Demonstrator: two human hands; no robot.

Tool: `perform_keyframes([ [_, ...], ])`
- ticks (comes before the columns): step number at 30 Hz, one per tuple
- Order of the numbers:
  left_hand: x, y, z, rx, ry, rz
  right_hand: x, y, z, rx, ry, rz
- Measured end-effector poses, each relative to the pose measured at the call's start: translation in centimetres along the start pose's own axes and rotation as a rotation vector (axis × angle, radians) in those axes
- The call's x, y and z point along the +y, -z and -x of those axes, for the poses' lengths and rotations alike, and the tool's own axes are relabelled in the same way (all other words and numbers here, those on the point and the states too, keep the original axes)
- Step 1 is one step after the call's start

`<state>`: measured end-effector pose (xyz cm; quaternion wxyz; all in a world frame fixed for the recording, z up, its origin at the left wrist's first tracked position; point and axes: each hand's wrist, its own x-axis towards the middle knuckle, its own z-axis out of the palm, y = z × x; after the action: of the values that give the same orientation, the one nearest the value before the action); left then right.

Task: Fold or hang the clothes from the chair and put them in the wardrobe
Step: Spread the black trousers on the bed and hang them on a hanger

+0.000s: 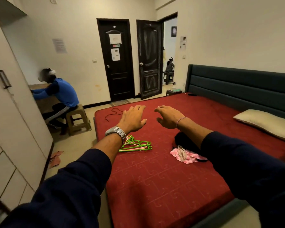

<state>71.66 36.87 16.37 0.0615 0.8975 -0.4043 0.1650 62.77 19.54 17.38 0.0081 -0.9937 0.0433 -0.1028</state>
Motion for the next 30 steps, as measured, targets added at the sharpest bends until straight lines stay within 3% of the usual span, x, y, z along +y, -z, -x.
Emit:
perform_keyframes([
  [14,4.2,-14.4,-14.0,-0.190,-0.138,0.202,15.1,-9.7,-5.5,-0.203,-0.287,-0.036],
  [30,16.3,-33.4,-30.4,-0.454,-0.142,0.275,43.0,-23.7,-7.6,-0.405,-0.486,-0.204],
])
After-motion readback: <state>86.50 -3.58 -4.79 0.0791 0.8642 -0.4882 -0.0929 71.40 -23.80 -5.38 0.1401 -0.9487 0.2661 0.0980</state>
